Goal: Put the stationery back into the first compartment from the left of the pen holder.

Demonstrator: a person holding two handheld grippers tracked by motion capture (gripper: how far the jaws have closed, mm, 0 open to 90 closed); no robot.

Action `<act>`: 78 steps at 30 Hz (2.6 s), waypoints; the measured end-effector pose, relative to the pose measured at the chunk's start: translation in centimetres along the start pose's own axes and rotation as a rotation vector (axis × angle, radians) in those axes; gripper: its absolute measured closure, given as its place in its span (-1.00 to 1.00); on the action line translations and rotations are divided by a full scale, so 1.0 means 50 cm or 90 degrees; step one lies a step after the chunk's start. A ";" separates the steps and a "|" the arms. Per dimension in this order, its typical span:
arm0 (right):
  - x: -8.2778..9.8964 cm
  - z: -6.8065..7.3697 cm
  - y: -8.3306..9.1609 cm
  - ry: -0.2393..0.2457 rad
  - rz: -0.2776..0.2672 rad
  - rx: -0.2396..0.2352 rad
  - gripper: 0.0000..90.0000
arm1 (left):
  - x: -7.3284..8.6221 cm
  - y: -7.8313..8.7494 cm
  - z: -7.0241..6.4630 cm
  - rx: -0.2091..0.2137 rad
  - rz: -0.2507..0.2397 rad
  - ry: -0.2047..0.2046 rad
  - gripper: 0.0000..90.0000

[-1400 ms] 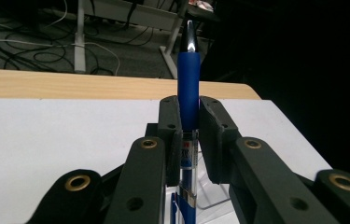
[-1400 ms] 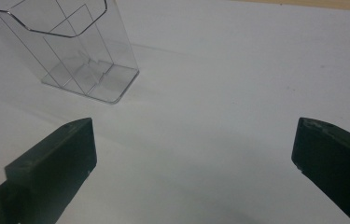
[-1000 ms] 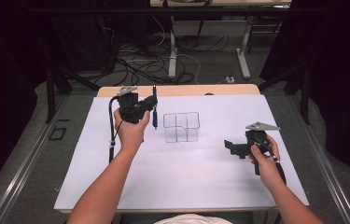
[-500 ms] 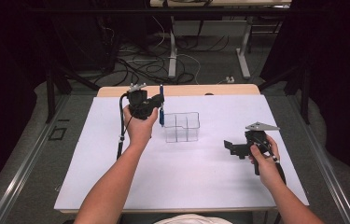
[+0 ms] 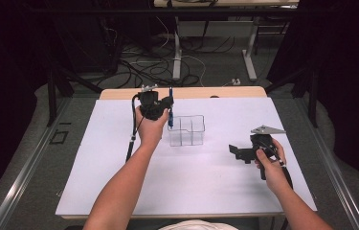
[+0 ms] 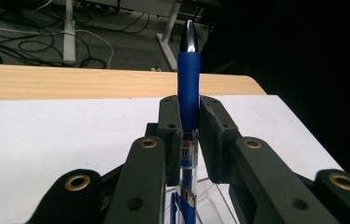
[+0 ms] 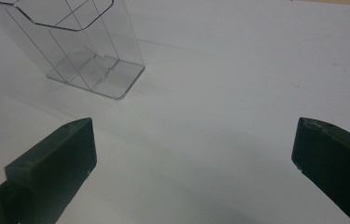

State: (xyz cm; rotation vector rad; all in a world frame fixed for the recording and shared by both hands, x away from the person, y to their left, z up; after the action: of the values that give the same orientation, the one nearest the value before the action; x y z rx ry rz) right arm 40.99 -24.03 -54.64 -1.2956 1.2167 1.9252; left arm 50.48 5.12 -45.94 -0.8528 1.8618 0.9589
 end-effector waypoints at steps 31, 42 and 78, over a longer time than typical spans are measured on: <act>0.005 0.006 -0.003 0.009 0.010 -0.019 -1.00 | 0.060 -0.022 -0.023 0.009 0.045 -0.139 0.76; 0.006 0.006 -0.004 0.012 0.011 -0.016 -1.00 | 0.070 -0.018 -0.018 0.009 0.055 -0.143 0.76; 0.004 0.004 -0.002 0.011 0.009 -0.012 -1.00 | 0.008 0.087 -0.010 0.080 0.010 -0.174 -0.46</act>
State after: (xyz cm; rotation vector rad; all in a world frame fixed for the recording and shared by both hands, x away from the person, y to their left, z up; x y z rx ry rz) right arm 40.87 -23.81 -54.82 -1.3201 1.2218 1.9428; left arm 46.49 6.66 -44.88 -0.6014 1.6751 0.9087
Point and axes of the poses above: each handheld gripper's, and its own axes: y roughly backward along the jaws, x roughly out of its underside, z roughly to its left, the point moved 6 cm from there along -y, roughly forward along the jaws, and after that the axes turned 11 degrees about -z, right-handed, at the moved point
